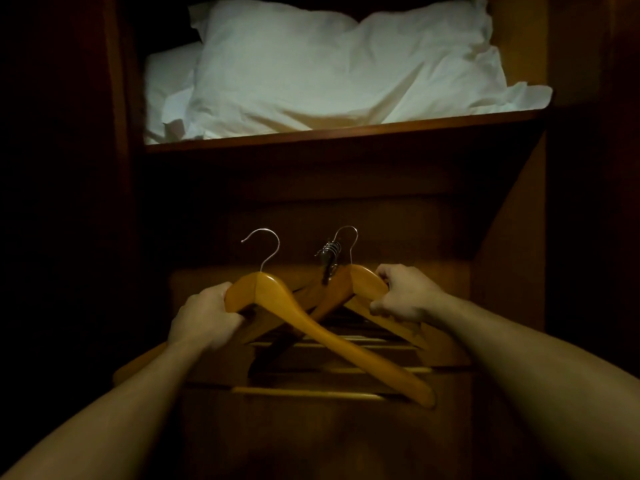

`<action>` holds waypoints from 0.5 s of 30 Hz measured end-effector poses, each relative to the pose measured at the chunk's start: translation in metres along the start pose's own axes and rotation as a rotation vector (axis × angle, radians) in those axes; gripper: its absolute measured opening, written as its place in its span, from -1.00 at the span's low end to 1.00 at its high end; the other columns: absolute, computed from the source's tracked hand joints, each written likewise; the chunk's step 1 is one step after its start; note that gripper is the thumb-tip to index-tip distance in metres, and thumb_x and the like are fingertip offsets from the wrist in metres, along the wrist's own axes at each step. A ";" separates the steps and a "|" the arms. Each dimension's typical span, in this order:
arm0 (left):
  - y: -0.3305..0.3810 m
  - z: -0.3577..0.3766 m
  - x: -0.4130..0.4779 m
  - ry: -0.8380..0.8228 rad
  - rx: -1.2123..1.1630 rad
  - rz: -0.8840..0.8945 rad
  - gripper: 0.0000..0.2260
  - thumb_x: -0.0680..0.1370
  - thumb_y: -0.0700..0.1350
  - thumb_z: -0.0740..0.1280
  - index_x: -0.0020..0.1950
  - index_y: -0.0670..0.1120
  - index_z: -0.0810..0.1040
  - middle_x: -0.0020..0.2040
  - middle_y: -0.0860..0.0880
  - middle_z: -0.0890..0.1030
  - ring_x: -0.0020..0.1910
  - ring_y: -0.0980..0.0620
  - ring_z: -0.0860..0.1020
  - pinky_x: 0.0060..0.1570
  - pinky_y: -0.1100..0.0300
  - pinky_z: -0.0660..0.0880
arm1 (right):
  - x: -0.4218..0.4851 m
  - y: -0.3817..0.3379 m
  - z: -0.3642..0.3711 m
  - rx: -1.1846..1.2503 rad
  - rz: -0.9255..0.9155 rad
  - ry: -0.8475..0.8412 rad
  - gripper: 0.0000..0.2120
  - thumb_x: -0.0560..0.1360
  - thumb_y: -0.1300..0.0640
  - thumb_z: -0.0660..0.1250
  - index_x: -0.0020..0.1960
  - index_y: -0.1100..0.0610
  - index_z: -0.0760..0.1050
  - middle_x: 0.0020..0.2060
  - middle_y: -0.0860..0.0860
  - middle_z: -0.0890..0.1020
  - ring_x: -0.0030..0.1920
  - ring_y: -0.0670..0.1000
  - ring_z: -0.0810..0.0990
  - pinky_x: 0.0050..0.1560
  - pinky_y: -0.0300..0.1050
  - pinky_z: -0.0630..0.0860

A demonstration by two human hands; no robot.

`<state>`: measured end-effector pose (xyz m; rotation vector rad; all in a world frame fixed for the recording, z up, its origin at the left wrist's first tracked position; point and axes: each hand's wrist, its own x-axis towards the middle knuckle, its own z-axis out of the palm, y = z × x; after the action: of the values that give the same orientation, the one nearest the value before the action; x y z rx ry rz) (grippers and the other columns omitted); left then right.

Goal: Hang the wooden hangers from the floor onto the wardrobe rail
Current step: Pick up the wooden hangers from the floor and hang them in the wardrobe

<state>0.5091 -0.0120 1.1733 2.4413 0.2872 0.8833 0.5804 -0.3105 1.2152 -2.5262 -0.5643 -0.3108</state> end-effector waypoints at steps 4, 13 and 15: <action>0.002 0.015 0.027 -0.027 -0.009 0.055 -0.86 0.50 -0.18 0.44 -0.19 0.00 0.52 -0.32 -0.04 0.58 -0.36 -0.04 0.56 -0.21 0.03 0.55 | 0.016 0.006 0.015 0.023 0.016 0.031 -0.52 0.45 0.11 0.49 0.31 0.04 0.41 -0.04 -0.05 0.53 -0.13 -0.02 0.60 -0.12 -0.13 0.57; -0.018 0.042 0.071 -0.145 -0.092 0.093 -0.83 0.50 -0.26 0.41 -0.21 -0.04 0.51 -0.35 -0.02 0.54 -0.38 0.00 0.51 -0.24 0.04 0.48 | 0.051 0.011 0.040 -0.029 0.066 0.024 -0.57 0.49 0.00 0.46 0.28 0.03 0.38 -0.04 -0.05 0.55 -0.14 -0.07 0.60 -0.19 -0.19 0.55; -0.019 0.046 0.078 -0.160 -0.086 0.114 -0.85 0.48 -0.25 0.43 -0.19 -0.04 0.52 -0.33 -0.04 0.57 -0.37 -0.02 0.53 -0.23 0.05 0.49 | 0.060 0.012 0.046 -0.057 0.087 0.029 -0.57 0.48 -0.06 0.45 0.24 0.02 0.37 -0.07 -0.06 0.55 -0.13 -0.07 0.59 -0.18 -0.18 0.54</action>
<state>0.5983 0.0136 1.1745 2.4496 0.0513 0.7258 0.6439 -0.2755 1.1913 -2.5876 -0.4394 -0.3351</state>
